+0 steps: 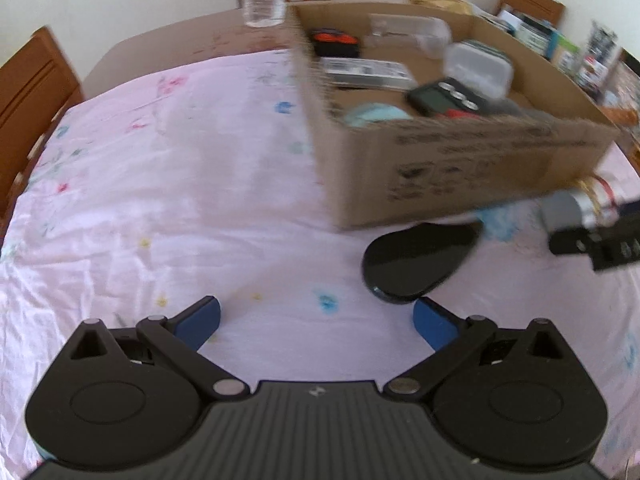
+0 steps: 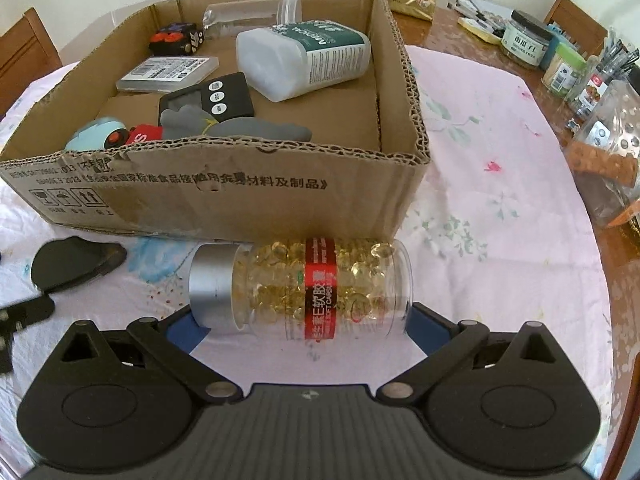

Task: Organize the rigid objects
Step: 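Grasp the gold-capsule bottle with the right tool while the left tool approaches the black oval paddle, then grasp the black oval paddle with the left tool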

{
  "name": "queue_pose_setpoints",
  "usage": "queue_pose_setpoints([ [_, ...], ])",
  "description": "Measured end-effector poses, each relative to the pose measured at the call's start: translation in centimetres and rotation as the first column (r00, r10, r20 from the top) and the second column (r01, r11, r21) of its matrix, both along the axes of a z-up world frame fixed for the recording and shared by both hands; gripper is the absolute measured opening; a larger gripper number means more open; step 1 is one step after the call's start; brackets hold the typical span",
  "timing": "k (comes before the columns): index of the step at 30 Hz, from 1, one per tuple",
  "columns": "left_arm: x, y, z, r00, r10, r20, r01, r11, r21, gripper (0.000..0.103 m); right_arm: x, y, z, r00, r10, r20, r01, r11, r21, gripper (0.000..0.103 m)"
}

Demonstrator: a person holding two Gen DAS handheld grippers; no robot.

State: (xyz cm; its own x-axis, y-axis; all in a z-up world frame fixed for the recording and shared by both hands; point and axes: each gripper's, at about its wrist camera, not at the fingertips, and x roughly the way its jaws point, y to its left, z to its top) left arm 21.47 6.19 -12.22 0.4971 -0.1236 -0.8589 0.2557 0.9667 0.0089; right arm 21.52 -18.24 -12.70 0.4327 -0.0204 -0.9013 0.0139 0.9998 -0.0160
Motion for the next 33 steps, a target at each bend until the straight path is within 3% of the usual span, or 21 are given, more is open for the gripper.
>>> queue_pose_setpoints([
  [6, 0.0, -0.3, 0.0, 1.0, 0.025, -0.008, -0.025, 1.0, -0.001, 0.102, -0.2, -0.1, 0.0, 1.0, 0.013, 0.02, -0.013, 1.0, 0.0, 0.103],
  [11, -1.0, -2.4, 0.2, 1.0, -0.015, -0.013, 0.014, 0.999, -0.039, 0.102, -0.3, -0.3, -0.1, 0.998, 0.049, 0.035, -0.05, 0.999, 0.0, 0.103],
  [17, -1.1, -4.7, 0.1, 1.0, -0.012, 0.001, 0.012, 1.0, -0.01, 0.102, -0.8, -0.7, -0.1, 0.992, 0.11, 0.055, -0.11, 0.994, 0.003, 0.103],
  [33, 0.5, -7.6, -0.2, 0.989, 0.142, 0.031, -0.142, 0.99, -0.017, 0.102, -1.9, -1.3, -0.2, 0.976, 0.19, 0.107, -0.191, 0.982, 0.004, 0.103],
])
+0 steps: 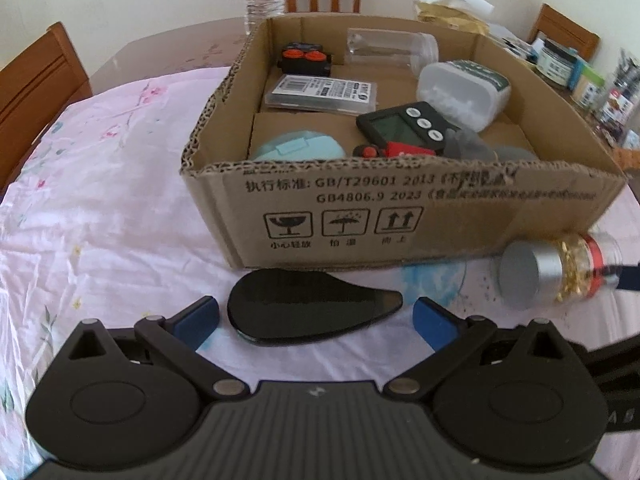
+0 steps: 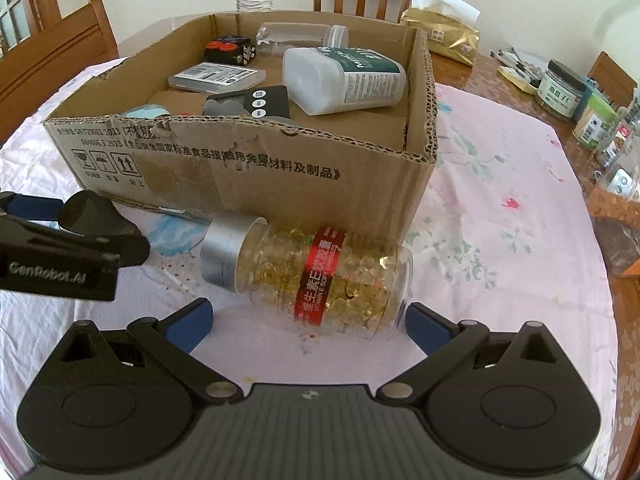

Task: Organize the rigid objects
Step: 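Grasp the black oval paddle with the left tool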

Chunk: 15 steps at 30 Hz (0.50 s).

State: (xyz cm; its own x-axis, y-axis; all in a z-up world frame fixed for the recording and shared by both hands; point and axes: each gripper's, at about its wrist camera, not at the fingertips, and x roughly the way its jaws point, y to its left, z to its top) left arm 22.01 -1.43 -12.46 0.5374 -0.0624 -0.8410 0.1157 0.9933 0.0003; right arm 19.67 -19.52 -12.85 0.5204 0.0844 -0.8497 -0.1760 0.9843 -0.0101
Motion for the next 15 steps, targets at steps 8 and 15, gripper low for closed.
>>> queue_pose_setpoints([
  [8, 0.1, 0.0, 0.2, 1.0, -0.016, 0.026, 0.016, 1.0, -0.006, 0.09, 0.1, 0.0, 0.0, 1.0, 0.009, 0.0, -0.009, 1.0, 0.001, 0.103],
  [15, -0.3, 1.3, 0.3, 0.997, -0.072, 0.018, 0.072, 0.997, 0.001, 0.09, 0.3, 0.1, 0.0, 1.0, 0.001, -0.011, -0.001, 1.0, -0.001, 0.103],
])
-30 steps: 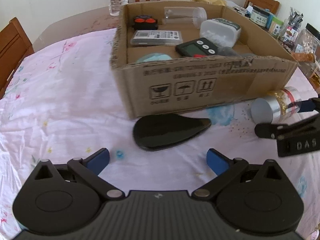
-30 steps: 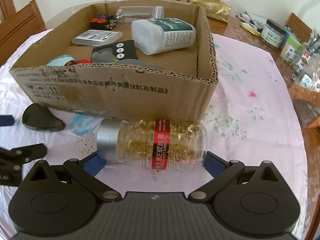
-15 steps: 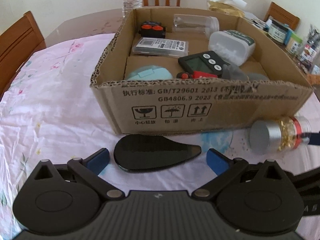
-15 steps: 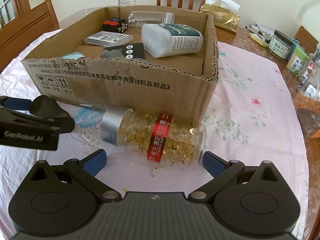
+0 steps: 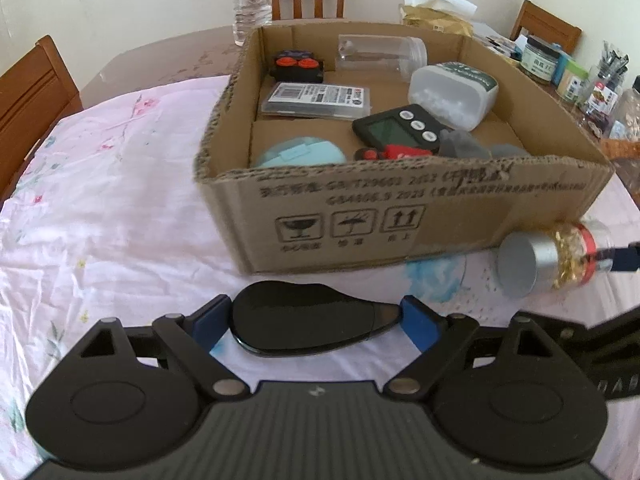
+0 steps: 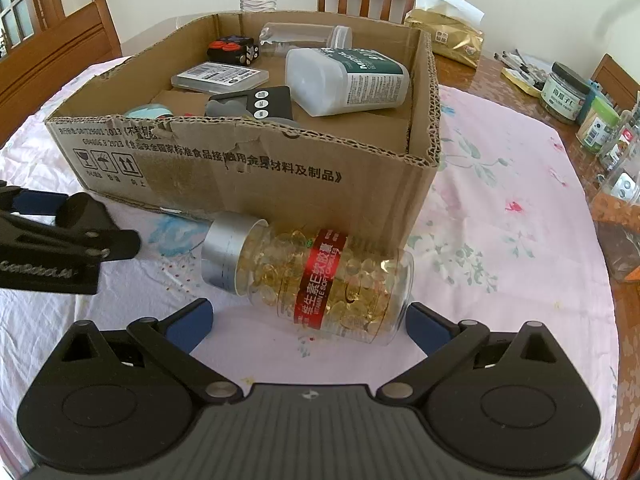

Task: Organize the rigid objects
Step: 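Grasp the black oval paddle with the left tool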

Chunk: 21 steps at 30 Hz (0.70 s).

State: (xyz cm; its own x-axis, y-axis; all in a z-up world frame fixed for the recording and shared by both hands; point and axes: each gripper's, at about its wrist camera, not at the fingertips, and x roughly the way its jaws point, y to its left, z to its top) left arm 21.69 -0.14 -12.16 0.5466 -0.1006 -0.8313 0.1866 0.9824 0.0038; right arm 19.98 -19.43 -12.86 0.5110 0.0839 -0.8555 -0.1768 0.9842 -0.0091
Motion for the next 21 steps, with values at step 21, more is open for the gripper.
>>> queue_pose_setpoints([
  [21, -1.0, 3.9, 0.2, 0.997, -0.071, -0.015, 0.071, 0.997, 0.003, 0.092, 2.2, 2.2, 0.5, 0.985, -0.151, -0.088, 0.152, 0.988, 0.011, 0.103],
])
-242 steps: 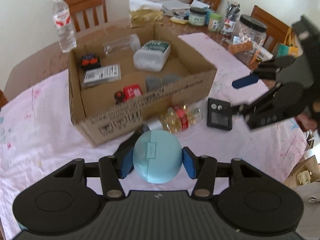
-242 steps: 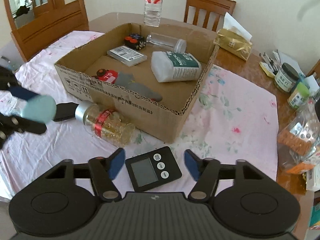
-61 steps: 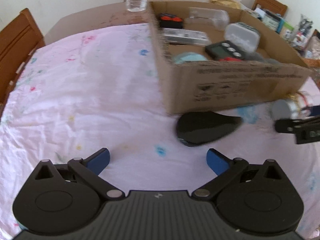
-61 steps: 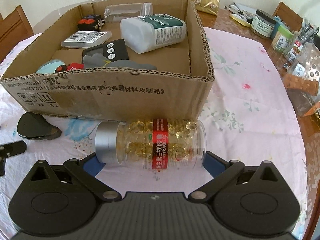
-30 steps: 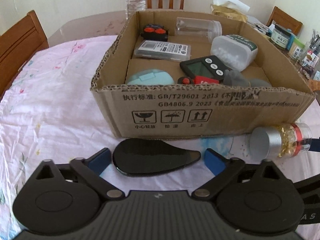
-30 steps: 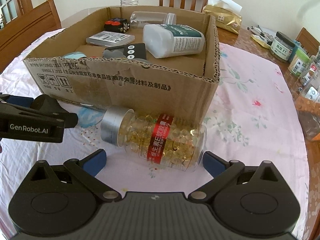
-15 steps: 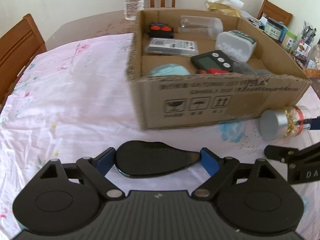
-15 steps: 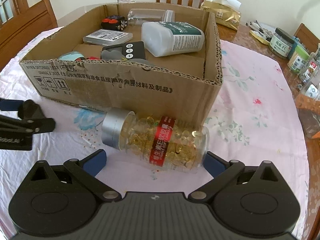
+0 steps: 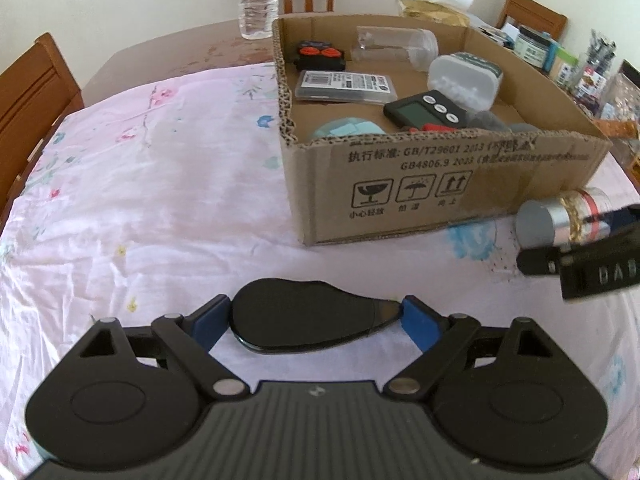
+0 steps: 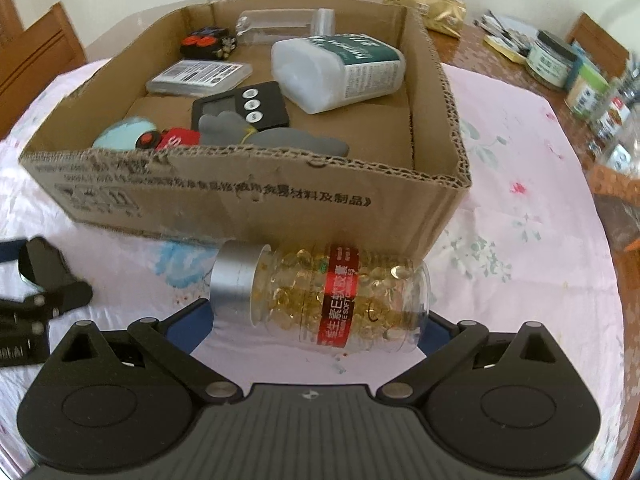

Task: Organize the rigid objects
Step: 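Carry the capsule bottle into the box and open the right tool while the left tool carries the paddle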

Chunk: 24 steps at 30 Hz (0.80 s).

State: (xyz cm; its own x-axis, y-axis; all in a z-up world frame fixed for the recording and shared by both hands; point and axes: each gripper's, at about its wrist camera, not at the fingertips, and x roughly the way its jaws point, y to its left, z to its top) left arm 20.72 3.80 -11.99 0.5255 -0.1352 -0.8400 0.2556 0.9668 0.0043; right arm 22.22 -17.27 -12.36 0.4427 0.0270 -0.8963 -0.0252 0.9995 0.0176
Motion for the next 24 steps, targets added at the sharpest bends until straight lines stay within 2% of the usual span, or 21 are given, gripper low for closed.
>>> queue_pose_setpoints([
  [13, 0.0, 0.2, 0.1, 1.0, 0.001, -0.007, -0.001, 1.0, -0.003, 0.092, 1.1, 0.3, 0.7, 0.994, -0.111, 0.007, 0.111, 0.994, -0.009, 0.103],
  [20, 0.3, 0.1, 0.2, 0.999, 0.042, -0.032, -0.042, 0.999, -0.012, 0.092, 1.4, 0.7, 0.7, 0.994, -0.113, 0.005, 0.113, 0.993, -0.044, 0.101],
  [24, 0.4, 0.1, 0.2, 0.998, 0.059, -0.027, -0.06, 0.998, -0.014, 0.09, 1.3, 0.7, 0.8, 0.993, -0.117, 0.0, 0.117, 0.992, -0.05, 0.096],
])
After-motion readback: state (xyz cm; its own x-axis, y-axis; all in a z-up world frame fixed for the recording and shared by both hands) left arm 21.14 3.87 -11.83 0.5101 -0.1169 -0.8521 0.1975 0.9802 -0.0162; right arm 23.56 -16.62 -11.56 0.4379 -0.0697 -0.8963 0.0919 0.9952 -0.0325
